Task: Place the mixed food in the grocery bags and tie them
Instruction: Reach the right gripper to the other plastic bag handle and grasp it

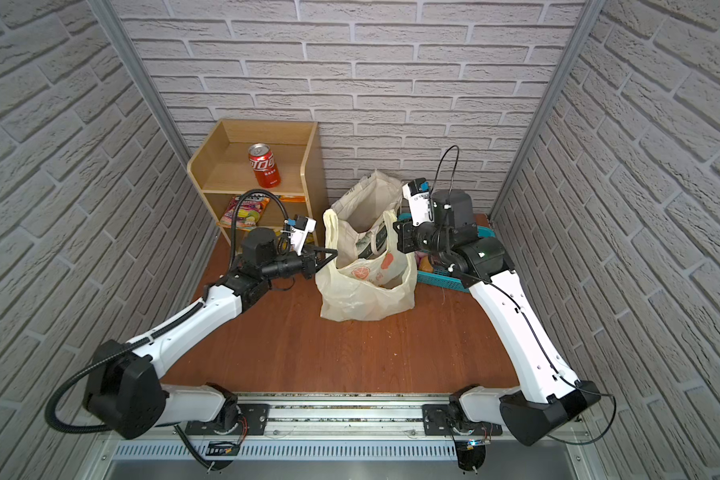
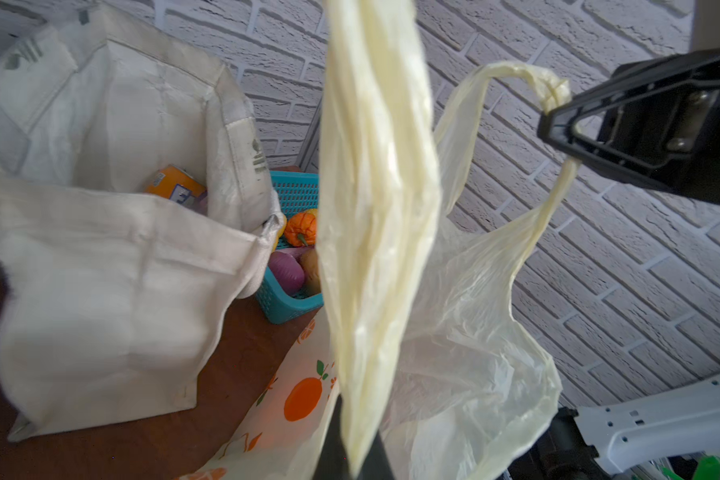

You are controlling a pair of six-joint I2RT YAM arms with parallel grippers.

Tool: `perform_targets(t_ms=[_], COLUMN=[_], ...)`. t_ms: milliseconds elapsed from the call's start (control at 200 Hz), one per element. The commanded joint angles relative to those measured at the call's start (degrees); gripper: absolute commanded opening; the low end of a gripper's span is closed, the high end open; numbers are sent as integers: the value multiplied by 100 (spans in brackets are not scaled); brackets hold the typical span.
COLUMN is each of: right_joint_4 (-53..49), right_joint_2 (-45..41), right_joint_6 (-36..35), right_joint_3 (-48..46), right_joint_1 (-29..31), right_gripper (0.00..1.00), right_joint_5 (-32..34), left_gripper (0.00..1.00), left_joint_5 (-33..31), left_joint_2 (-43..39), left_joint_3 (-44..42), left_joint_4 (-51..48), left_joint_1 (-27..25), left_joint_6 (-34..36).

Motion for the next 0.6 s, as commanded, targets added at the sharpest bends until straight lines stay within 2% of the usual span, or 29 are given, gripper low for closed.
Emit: perform_targets(t_ms=[0,95,215,450,595], right_joint_4=[546,1137,1673,2310,2384], right_joint_2=[-689,-1192,-1536,-1711,-1209], right_joint_6=[646,1370,1944,2355,2269], right_joint_3=[-137,-791,-1520,-2149,-1879], right_joint_1=[-29,-27,39,340,374], right_gripper=[6,5,6,6,6], right_joint_5=[536,565,621,1279,995], left_gripper=[0,0,0,0,0], left_joint_5=[-694,-1117,-1082,-891,-755], left_joint_2=[-499,-556,-296,390,684], left_joint_3=[-188,6,328,789,963], left_joint_4=[276,-126,-242,-128,-156], left_joint_1=[-74,-79,-74,-75,-63], left_joint_6=[128,373,600,784,918])
